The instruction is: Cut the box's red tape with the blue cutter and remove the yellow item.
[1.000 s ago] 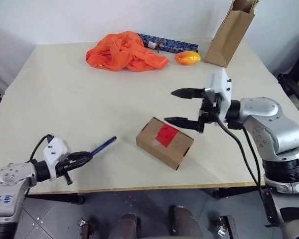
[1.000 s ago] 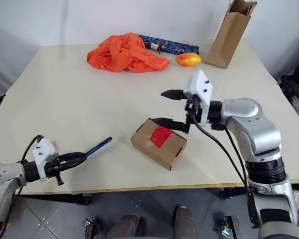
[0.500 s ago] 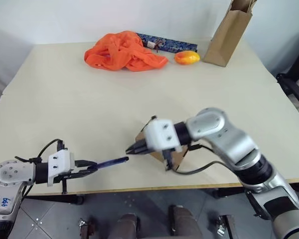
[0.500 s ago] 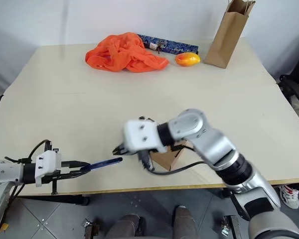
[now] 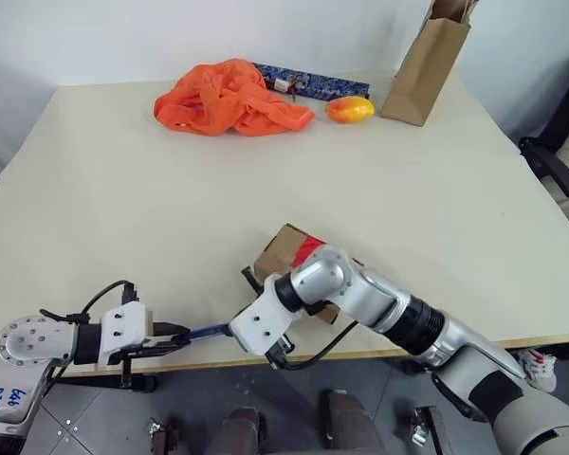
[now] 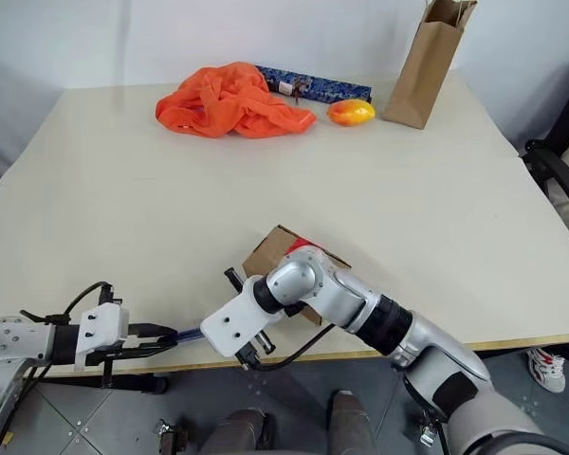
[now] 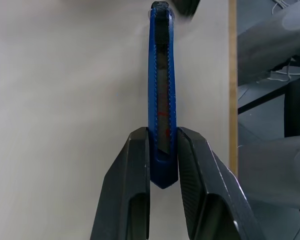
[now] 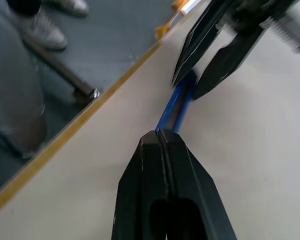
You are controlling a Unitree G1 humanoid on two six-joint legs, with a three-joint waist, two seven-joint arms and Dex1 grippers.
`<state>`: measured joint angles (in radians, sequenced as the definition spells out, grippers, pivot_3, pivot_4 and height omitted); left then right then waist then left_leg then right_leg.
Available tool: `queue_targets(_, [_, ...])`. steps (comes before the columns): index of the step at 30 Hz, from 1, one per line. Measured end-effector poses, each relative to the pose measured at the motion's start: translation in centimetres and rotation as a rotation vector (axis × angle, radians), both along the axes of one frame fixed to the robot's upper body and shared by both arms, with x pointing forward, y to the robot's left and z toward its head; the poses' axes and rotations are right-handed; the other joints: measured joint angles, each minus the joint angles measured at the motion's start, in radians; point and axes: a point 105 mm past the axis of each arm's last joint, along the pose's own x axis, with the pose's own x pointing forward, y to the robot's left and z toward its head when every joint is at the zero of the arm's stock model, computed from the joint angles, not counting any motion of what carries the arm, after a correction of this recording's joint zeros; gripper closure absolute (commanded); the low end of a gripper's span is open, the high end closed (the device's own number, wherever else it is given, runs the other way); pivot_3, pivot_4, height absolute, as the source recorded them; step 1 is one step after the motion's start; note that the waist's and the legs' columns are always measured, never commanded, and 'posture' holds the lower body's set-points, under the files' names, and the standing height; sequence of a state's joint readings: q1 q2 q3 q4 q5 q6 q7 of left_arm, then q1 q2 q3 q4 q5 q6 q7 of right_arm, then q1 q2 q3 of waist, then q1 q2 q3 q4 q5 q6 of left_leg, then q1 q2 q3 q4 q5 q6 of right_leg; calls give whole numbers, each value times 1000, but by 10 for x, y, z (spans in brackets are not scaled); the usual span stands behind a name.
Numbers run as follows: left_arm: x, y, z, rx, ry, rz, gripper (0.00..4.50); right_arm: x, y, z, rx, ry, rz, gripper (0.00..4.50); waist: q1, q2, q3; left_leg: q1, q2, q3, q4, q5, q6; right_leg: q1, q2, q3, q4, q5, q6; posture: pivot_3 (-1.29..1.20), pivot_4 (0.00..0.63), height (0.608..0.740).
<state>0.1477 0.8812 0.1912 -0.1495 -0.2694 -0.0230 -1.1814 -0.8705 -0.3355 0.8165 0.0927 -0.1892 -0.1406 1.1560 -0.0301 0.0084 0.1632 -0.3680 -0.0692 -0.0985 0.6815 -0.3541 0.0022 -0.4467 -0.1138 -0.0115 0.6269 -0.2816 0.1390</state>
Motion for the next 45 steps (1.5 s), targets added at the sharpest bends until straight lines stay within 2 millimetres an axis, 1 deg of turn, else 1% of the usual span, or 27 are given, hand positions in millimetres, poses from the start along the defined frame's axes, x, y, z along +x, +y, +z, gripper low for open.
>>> queue_targets(8, [3,4,-2,-4,10,58,4062,10,7,-2,11,-100,78,4477,-3,0,0,1,1,0,0,0,-1,0,1,0,1,0,0,0,150,740])
queue_targets(14, [3,4,-2,-5,9,71,4062,12,9,-4,24,-106,103,4477,-2,0,0,1,1,0,0,0,-1,0,1,0,1,0,0,0,150,740])
queue_targets(17, [4,5,-2,-5,6,75,4062,14,8,-1,37,-106,91,4477,-1,0,0,1,1,0,0,0,-1,0,1,0,1,0,0,0,150,740])
queue_targets(19, [4,4,-1,-6,4,75,4062,17,6,5,49,-112,78,4477,-1,0,0,1,1,0,0,0,-1,0,1,0,1,0,0,0,150,740])
queue_targets(22, [2,1,-3,-5,17,56,4062,26,-5,15,60,-135,37,4477,0,0,0,0,1,0,0,0,-1,0,1,0,1,0,0,0,150,740])
queue_targets(25, [2,1,-3,-5,17,53,4062,30,-10,17,56,-147,21,4477,-2,0,0,0,1,0,0,0,-1,0,1,0,0,0,0,0,150,740])
queue_targets(30, [2,1,-3,-6,18,55,4062,30,-12,12,34,-139,21,4477,-1,0,0,0,1,0,0,0,-1,0,1,0,1,0,0,0,150,740])
queue_targets(36, [3,1,-3,-6,17,67,4062,17,-16,6,15,-94,67,4477,-1,0,0,0,1,0,0,0,-1,0,1,0,0,0,0,0,150,740])
queue_targets(40, [3,2,-3,-6,16,69,4062,16,-17,5,7,-90,72,4477,-1,0,0,0,1,0,0,0,-1,0,1,0,1,0,0,0,150,740])
queue_targets(45, [4,2,-3,-7,13,75,4062,17,-13,3,26,-93,67,4477,-1,0,0,1,1,0,0,0,-1,0,1,0,1,0,0,0,150,740])
